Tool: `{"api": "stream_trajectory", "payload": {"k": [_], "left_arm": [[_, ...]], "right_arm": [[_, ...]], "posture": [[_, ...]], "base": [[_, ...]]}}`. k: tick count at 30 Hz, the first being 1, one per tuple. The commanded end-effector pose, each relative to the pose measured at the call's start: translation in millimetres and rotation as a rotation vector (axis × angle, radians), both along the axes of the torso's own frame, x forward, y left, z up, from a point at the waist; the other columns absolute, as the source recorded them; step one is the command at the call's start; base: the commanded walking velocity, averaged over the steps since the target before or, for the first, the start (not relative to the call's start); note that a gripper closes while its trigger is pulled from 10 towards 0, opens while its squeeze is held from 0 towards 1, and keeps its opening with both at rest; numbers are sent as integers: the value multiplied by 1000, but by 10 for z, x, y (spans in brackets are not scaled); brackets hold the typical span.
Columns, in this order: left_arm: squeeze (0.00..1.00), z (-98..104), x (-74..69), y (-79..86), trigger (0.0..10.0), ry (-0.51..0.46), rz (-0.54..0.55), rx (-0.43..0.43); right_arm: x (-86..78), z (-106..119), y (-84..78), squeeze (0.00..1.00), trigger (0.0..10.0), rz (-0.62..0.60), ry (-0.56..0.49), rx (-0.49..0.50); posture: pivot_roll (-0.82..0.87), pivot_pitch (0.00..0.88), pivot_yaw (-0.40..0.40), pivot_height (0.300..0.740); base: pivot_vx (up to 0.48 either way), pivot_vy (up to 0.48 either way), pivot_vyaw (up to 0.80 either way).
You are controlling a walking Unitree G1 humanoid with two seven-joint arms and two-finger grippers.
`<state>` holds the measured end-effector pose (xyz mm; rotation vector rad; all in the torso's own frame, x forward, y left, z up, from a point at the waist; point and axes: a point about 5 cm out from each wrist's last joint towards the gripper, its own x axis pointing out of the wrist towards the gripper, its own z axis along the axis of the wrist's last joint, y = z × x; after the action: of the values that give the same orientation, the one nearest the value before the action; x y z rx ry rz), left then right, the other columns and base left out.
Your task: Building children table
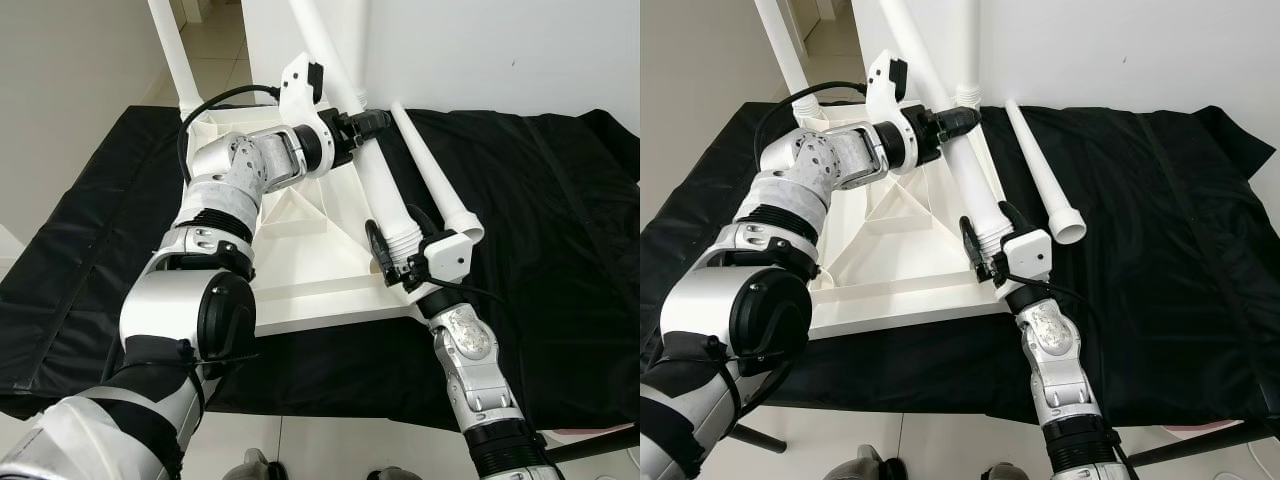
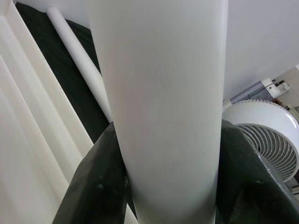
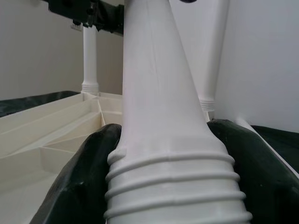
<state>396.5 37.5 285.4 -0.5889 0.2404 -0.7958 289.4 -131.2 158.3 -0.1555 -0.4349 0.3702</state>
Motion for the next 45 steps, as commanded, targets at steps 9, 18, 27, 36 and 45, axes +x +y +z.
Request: {"api": "stream_trajectory", "payload": {"k": [9, 18, 27, 36, 45], "left_arm": [[0, 200, -29, -44, 10000, -117, -10, 31], [0, 348, -68, -40, 10000, -319, 86, 85], [0, 416, -214, -106, 10000, -551, 190, 172], [0, 395, -347, -218, 10000, -662, 210, 216], [0, 392, -442, -289, 10000, -682, 209, 192]], "right_arm": [[34, 29, 35, 1000, 10000, 30, 45, 62], [148, 85, 27, 0, 10000, -27, 126, 20], [227, 310, 29, 0, 10000, -17, 134, 52], [308, 509, 48, 0, 10000, -27, 106, 62], [380, 544, 91, 0, 10000, -39, 127, 52]], "posture": [[-156, 18, 89, 740], [-158, 15, 86, 740], [-155, 3, 70, 740], [-147, 0, 64, 740], [-137, 0, 69, 740]], "base": [[0, 0, 0], [0, 0, 0], [0, 0, 0], [0, 0, 0], [0, 0, 0]]}}
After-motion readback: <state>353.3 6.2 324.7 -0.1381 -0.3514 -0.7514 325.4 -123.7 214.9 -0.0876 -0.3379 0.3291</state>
